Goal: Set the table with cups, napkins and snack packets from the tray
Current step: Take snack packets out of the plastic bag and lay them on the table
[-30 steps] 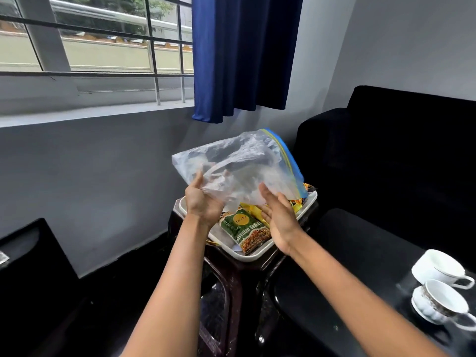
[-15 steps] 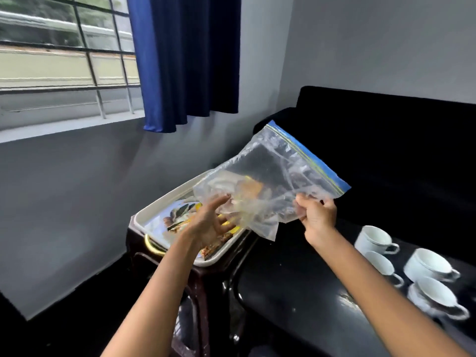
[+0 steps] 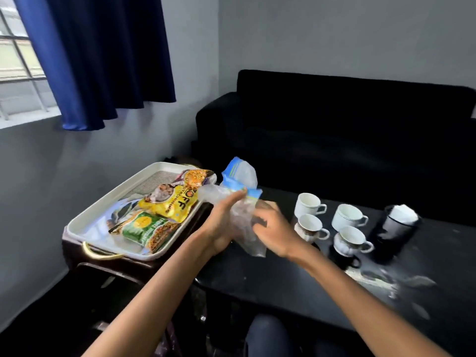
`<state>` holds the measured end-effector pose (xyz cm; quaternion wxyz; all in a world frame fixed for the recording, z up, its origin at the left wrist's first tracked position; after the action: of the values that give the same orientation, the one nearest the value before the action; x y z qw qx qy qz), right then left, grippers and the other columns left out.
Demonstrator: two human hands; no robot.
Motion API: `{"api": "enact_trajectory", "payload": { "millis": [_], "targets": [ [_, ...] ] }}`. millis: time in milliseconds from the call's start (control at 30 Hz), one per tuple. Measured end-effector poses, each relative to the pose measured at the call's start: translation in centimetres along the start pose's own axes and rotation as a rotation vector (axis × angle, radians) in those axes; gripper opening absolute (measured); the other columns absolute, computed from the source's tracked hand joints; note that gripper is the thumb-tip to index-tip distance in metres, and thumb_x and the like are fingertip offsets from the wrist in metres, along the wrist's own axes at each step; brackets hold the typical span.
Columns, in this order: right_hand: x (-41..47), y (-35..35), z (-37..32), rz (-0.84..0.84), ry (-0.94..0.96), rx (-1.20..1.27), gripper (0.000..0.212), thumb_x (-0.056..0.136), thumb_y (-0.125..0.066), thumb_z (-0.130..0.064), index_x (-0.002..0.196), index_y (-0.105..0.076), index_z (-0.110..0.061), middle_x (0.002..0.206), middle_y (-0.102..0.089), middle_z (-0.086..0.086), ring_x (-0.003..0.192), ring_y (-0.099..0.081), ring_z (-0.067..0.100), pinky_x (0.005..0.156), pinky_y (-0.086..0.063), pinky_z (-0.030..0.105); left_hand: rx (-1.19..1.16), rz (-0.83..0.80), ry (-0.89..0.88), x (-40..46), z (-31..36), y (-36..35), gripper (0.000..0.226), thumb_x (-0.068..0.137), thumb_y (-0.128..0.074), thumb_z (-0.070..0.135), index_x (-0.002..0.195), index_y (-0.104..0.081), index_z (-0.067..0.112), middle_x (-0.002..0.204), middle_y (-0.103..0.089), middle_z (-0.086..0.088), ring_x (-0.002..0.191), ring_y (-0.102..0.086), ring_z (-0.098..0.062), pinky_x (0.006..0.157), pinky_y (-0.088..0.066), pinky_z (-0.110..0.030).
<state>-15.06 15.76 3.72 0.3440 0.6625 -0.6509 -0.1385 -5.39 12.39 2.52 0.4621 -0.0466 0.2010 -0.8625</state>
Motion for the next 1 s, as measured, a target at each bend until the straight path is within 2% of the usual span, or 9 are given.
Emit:
{"api": "enact_trajectory", "payload": {
  "millis": [167,267,367,467,533,667,767,867,1000],
  "targets": [
    [-3.3,3.0,-1.6,0.006,-0.064,0.403,0.028,0.070,-0.053,-0.003,0.090,-0.071,-0.012,0.099,-0.063,-0.006,0.094,-0.057,0.000,0.079,-0.044,0.010,0.002,0.187,-0.067,-0.1,0.9,-0.8,0.026,0.090,-0.055,0.017,0.110,-0.062,0.003,0.085,-0.068,-0.012,0.070,-0.067,-0.023,0.068,-0.055,-0.034],
    [-5.2,6.5,-1.9,0.259,-0.059,0.488,0.037,0.075,-0.053,0.010,0.084,-0.072,-0.021,0.089,-0.070,-0.010,0.082,-0.063,-0.002,0.069,-0.045,0.011,0.160,0.263,-0.118,-0.7,1.1,-2.1,0.016,0.088,-0.055,0.007,0.101,-0.064,0.006,0.077,-0.069,-0.006,0.070,-0.066,-0.021,0.065,-0.053,-0.034],
    [-6.8,10.2,-1.0,0.489,-0.056,0.390,0.047,0.076,-0.065,0.000,0.114,-0.056,-0.025,0.111,-0.059,-0.008,0.098,-0.058,0.010,0.079,-0.045,0.016,0.431,0.285,-0.169,-1.8,0.6,-4.4,0.019,0.087,-0.054,-0.002,0.100,-0.065,0.005,0.086,-0.066,-0.011,0.076,-0.062,-0.021,0.066,-0.050,-0.032],
    [-7.9,10.9,0.0,0.393,-0.088,0.293,0.090,0.072,-0.077,-0.018,0.139,-0.022,-0.042,0.137,-0.028,-0.010,0.123,-0.039,0.012,0.097,-0.041,0.027,0.549,0.139,-0.152,-2.3,-0.1,-6.9,0.019,0.087,-0.052,-0.002,0.098,-0.065,0.004,0.088,-0.066,-0.012,0.077,-0.064,-0.018,0.065,-0.052,-0.028],
    [-8.5,10.4,0.5,0.278,-0.061,0.289,0.100,0.071,-0.078,-0.021,0.142,-0.013,-0.046,0.143,-0.022,-0.016,0.133,-0.029,0.007,0.105,-0.035,0.027,0.604,0.022,-0.129,-2.6,-0.9,-8.3,0.018,0.089,-0.051,0.001,0.100,-0.066,0.002,0.089,-0.070,-0.013,0.081,-0.068,-0.019,0.068,-0.056,-0.029],
    [-9.4,9.8,1.7,0.163,-0.064,0.308,0.081,0.075,-0.074,-0.022,0.138,-0.028,-0.044,0.137,-0.047,-0.016,0.127,-0.044,0.003,0.107,-0.040,0.035,0.571,0.012,-0.182,-3.7,-1.5,-10.1,0.016,0.083,-0.063,0.002,0.095,-0.069,0.011,0.091,-0.073,-0.009,0.087,-0.070,-0.024,0.072,-0.059,-0.030],
    [-10.3,10.0,2.3,0.162,-0.092,0.225,0.066,0.071,-0.071,-0.035,0.128,-0.040,-0.044,0.114,-0.061,-0.020,0.106,-0.059,0.000,0.096,-0.049,0.035,0.429,0.144,-0.242,-3.4,-1.7,-10.5,0.041,0.070,-0.072,0.000,0.109,-0.060,0.002,0.108,-0.067,-0.021,0.098,-0.067,-0.032,0.082,-0.057,-0.043],
    [-11.5,9.8,2.7,0.074,-0.110,0.216,0.073,0.064,-0.073,-0.044,0.129,-0.040,-0.043,0.116,-0.062,-0.017,0.106,-0.059,0.001,0.094,-0.050,0.033,0.224,0.340,-0.081,-3.0,-3.6,-10.9,0.055,0.074,-0.068,-0.003,0.124,-0.048,-0.002,0.123,-0.058,-0.024,0.108,-0.062,-0.036,0.085,-0.055,-0.046],
    [-13.7,10.7,4.1,0.056,-0.130,0.159,0.070,0.068,-0.075,-0.041,0.130,-0.042,-0.041,0.114,-0.063,-0.019,0.105,-0.059,-0.002,0.091,-0.050,0.026,0.091,0.306,0.091,-2.6,-6.0,-14.0,0.036,0.083,-0.050,-0.003,0.118,-0.057,-0.002,0.117,-0.063,-0.025,0.106,-0.063,-0.038,0.090,-0.052,-0.047]
  ]
}}
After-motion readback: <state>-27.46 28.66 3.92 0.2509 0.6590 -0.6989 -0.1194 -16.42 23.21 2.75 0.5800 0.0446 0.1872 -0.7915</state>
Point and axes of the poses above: each hand's wrist, its own x-axis towards the middle knuckle, its own y-axis out of the back of the hand, z = x × y, the point moved 5 cm from there along x, towards the middle knuckle
